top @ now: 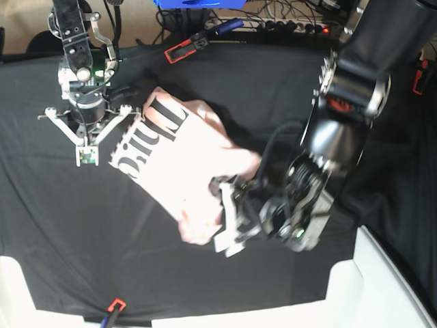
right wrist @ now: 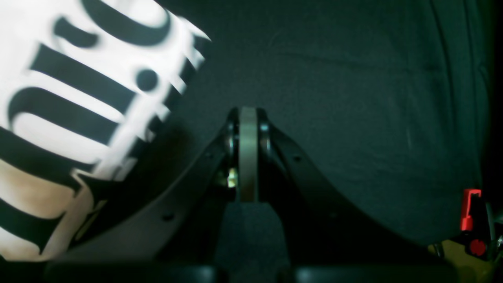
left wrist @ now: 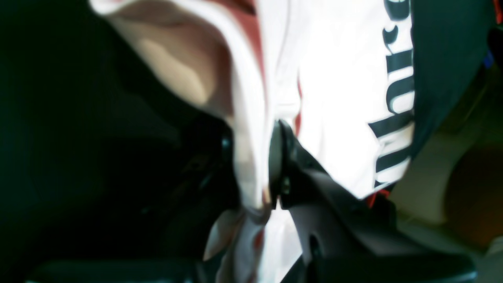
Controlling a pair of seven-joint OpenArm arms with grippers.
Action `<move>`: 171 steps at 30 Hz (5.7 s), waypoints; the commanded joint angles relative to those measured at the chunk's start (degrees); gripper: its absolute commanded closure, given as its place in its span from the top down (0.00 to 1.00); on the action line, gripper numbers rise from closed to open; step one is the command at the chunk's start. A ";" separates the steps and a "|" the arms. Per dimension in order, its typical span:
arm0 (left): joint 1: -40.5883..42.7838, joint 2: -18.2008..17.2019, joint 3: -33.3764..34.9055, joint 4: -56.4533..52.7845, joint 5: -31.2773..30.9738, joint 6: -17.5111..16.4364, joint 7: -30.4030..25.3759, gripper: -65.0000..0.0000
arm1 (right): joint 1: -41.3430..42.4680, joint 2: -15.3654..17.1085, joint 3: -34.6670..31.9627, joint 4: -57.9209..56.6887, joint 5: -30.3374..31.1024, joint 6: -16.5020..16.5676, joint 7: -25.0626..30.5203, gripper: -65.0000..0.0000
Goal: Fold the T-shirt properly
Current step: 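Grasp the shirt edge with the left gripper and pull it out flat, then fold the shirt edge with the left gripper toward the right gripper, then press the folded shirt flat with both grippers and release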
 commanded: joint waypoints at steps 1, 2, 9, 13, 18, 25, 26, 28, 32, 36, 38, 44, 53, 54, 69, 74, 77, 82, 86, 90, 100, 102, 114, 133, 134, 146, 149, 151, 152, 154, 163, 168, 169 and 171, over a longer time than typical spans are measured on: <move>-3.05 -0.22 0.75 -1.18 1.82 1.20 -0.63 0.00 | 0.39 0.15 0.20 1.18 -0.60 -0.35 1.05 0.00; -4.20 -0.04 1.45 -3.11 4.20 2.25 -0.72 0.00 | 0.39 0.15 0.20 1.18 -0.60 -0.35 1.05 0.00; -9.29 5.41 1.80 -15.95 27.23 3.04 -9.16 0.00 | 0.66 0.15 0.20 1.18 -0.60 -0.35 1.05 0.00; -10.70 9.28 1.36 -21.40 38.83 3.04 -14.79 0.00 | 0.75 0.15 0.20 1.18 -0.60 -0.35 1.05 0.00; -12.46 13.15 1.45 -23.16 43.76 3.22 -18.74 0.00 | 0.75 0.15 0.20 1.18 -0.60 -0.35 1.05 0.00; -12.99 14.19 1.72 -23.07 44.02 7.44 -24.99 0.00 | 0.57 0.15 0.29 1.10 -0.60 -0.35 0.96 0.00; -12.99 14.19 1.80 -23.07 44.02 7.44 -25.69 0.00 | 0.57 0.15 0.29 1.10 -0.60 -0.35 1.05 0.00; -12.90 14.19 1.80 -23.07 44.02 7.44 -27.01 0.00 | 0.57 0.15 0.29 1.10 -0.60 -0.35 1.05 0.00; -12.55 14.19 5.94 -22.98 43.49 7.44 -30.08 0.00 | 0.75 0.15 0.29 1.10 -0.60 -0.35 1.05 0.00; -11.58 14.19 15.69 -22.89 43.23 7.35 -33.43 0.00 | 0.92 0.15 0.29 1.10 -0.60 -0.35 1.14 0.00; -11.23 14.19 17.54 -22.81 43.23 7.35 -34.83 0.00 | 1.10 0.15 0.29 1.10 -0.60 -0.35 1.14 0.00; -10.70 14.19 19.12 -22.81 43.23 7.35 -41.34 0.00 | 1.62 0.15 0.29 0.92 -0.60 -0.35 1.14 0.00; -11.49 14.19 18.68 -19.03 43.23 7.53 -42.66 0.00 | 1.62 -0.03 0.29 0.75 -0.60 -0.35 1.05 0.00; -11.32 14.19 18.68 -18.32 43.23 7.53 -43.97 0.00 | 1.62 -0.12 0.29 0.75 -0.60 -0.35 1.05 0.00; -11.14 14.19 19.30 -20.61 37.87 7.53 -47.23 0.00 | 8.48 -1.79 0.20 -14.64 -0.34 -0.35 4.04 0.00; -11.14 14.19 19.30 -20.61 37.87 7.53 -47.23 0.00 | 12.00 -2.40 -0.15 -19.65 -0.34 -0.26 4.22 0.00; -11.14 14.19 19.30 -20.61 37.87 7.53 -47.23 0.00 | 12.26 -4.16 -0.15 -20.18 -0.34 -0.26 4.22 0.00; -11.14 14.19 19.30 -20.34 37.87 7.53 -47.84 0.00 | 12.26 -5.66 -0.24 -20.35 -0.34 -0.26 4.30 0.00; -11.14 14.19 19.30 -20.78 37.87 7.53 -48.72 0.00 | 12.17 -6.36 -0.24 -20.35 -0.34 -0.26 4.30 0.00; -11.05 14.19 19.30 -20.78 37.78 7.53 -48.72 0.00 | 12.00 -7.06 -0.24 -20.35 -0.34 -0.26 4.30 0.00; -10.35 14.19 19.30 -20.61 37.87 7.53 -48.90 0.00 | 11.21 -7.33 -3.23 -20.35 -0.34 -0.26 4.30 0.00; -10.26 14.19 19.30 -20.26 37.87 7.53 -48.90 0.03 | 11.21 -7.33 -3.05 -20.35 -0.34 -0.26 4.30 0.00; -14.13 14.19 18.51 -20.34 37.16 19.31 -56.11 0.69 | 11.12 -7.33 -3.23 -20.35 -0.34 -0.26 4.13 0.00; 3.36 7.87 7.17 15.44 12.11 19.04 -19.71 0.00 | 10.68 -5.48 -3.32 -19.91 -0.60 -0.26 4.04 0.00; 4.42 7.52 7.08 15.26 12.11 19.04 -18.92 0.00 | 10.33 -5.39 -3.32 -19.91 -0.60 -0.26 4.04 0.00; 11.28 5.67 7.52 9.81 12.11 19.13 -18.39 0.00 | 7.87 -3.37 -3.32 -11.74 -0.60 -0.26 2.55 0.00; 11.19 5.67 7.34 5.68 12.11 19.13 -18.74 0.00 | 7.87 -3.37 -3.40 -12.09 -0.60 -0.26 2.72 0.00; 11.28 5.06 7.25 4.36 12.11 19.13 -18.83 0.00 | 7.87 -3.46 -3.40 -12.18 -0.51 -0.26 2.81 0.00; 11.28 4.44 7.34 4.27 12.11 19.13 -18.83 0.00 | 7.87 -3.55 -3.49 -12.18 -0.51 -0.26 2.81 0.00; 11.28 3.92 7.17 5.06 12.02 19.13 -18.83 0.00 | 7.69 -3.72 -3.49 -12.18 -0.51 -0.26 2.81 0.00; 10.57 2.33 6.73 20.18 12.02 19.40 -18.74 0.00 | 7.60 -3.46 -7.80 -11.74 -0.51 -0.26 2.81 0.00; 7.58 4.53 1.54 14.73 12.20 21.24 -18.92 0.00 | 9.62 -3.28 -11.49 -12.18 -0.51 -0.26 2.81 0.00; 6.62 4.97 0.92 12.71 12.20 21.94 -19.10 0.00 | 9.89 -3.28 -12.02 -12.27 -0.51 -0.26 2.81 0.00; 4.68 5.85 1.10 8.05 12.20 22.30 -21.82 0.00 | 10.50 -3.28 -13.16 -12.27 -0.51 -0.26 2.81 0.00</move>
